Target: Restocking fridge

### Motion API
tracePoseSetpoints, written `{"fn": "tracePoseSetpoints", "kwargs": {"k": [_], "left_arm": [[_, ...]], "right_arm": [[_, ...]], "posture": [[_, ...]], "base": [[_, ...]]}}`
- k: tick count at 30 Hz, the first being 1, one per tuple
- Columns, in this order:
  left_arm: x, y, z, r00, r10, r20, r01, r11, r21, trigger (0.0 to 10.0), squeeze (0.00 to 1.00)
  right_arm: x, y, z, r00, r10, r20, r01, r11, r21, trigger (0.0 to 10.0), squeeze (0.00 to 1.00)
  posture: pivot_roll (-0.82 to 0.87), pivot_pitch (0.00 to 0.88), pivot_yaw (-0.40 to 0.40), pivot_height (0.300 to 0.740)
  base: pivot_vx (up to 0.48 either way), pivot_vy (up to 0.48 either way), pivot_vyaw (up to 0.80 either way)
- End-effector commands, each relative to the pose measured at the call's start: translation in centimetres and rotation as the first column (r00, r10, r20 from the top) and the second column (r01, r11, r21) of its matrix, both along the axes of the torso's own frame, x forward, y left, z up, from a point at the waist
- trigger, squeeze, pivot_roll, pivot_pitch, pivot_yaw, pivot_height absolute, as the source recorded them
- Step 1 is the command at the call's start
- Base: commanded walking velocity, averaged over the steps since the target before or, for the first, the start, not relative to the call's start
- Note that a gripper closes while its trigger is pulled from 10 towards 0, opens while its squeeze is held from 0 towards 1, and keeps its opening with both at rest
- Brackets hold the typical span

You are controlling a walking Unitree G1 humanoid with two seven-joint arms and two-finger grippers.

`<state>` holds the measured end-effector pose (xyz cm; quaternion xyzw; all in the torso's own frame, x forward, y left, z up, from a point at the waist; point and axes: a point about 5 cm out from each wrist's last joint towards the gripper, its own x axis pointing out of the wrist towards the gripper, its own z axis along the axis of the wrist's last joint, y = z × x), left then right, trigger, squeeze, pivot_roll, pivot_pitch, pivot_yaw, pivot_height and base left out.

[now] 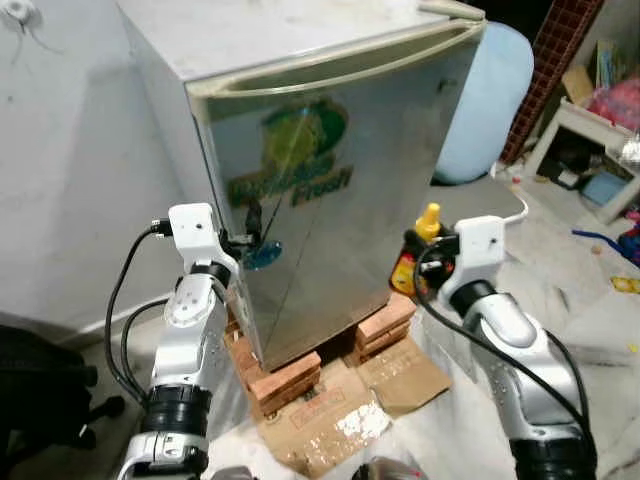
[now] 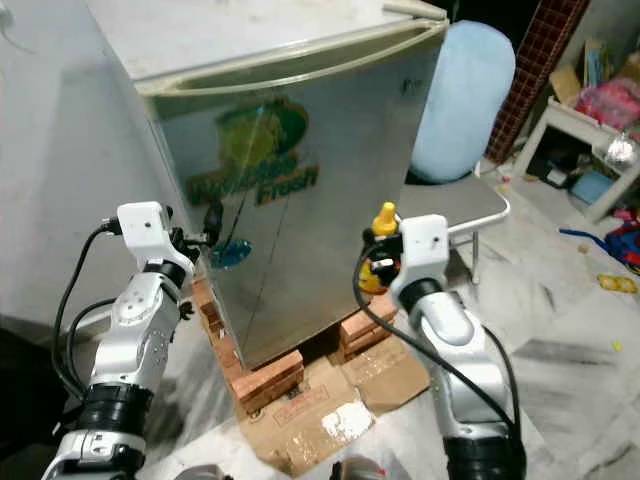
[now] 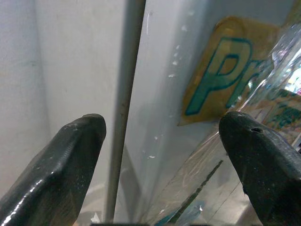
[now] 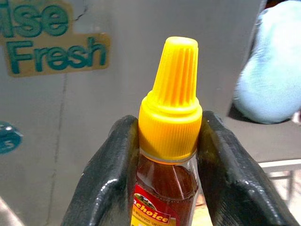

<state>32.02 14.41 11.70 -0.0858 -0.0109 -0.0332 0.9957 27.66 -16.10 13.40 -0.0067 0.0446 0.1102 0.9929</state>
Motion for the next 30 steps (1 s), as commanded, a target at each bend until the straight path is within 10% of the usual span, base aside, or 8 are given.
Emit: {"fn": "tracePoseSetpoints", "kwargs": {"k": [1,14,17,23,30], "left_arm": [[0.1,0.3,0.0,1.000,0.015,-0.006,-0.015,1.000,0.016,10.0,0.00],[0.8,0.5,-1.3,0.992,-0.067,-0.109,0.076,0.994,0.075,10.0,0.00],[0.3,-2.6,-1.8,0.917,-0.367,-0.155,0.388,0.912,0.136,10.0,0.00],[-0.9,-5.3,-2.0,0.827,-0.538,-0.165,0.558,0.823,0.109,10.0,0.00],[-4.7,-9.4,-2.4,0.625,-0.759,-0.186,0.778,0.624,0.069,10.0,0.00]], "right_arm": [[0.1,0.5,0.8,0.999,0.015,0.036,-0.016,1.000,0.009,10.0,0.00],[-1.0,-1.1,0.5,1.000,-0.018,0.006,0.018,1.000,-0.001,10.0,0.00],[-2.5,-2.6,0.3,0.996,-0.086,-0.014,0.086,0.996,0.010,10.0,0.00],[-3.2,-2.9,-0.1,0.987,-0.159,-0.028,0.159,0.987,0.013,10.0,0.00],[-3.7,-4.1,-0.5,0.951,-0.304,-0.061,0.305,0.952,0.001,10.0,0.00]], "posture": [[-0.03,0.000,-0.029,0.740],[-0.04,0.000,-0.035,0.740],[-0.05,0.000,-0.038,0.740],[-0.05,0.000,-0.037,0.740],[-0.04,0.000,-0.033,0.740]], "base": [[0.000,0.000,0.00],[0.000,0.000,0.00],[0.000,0.000,0.00],[0.000,0.000,0.00],[0.000,0.000,0.00]]}}
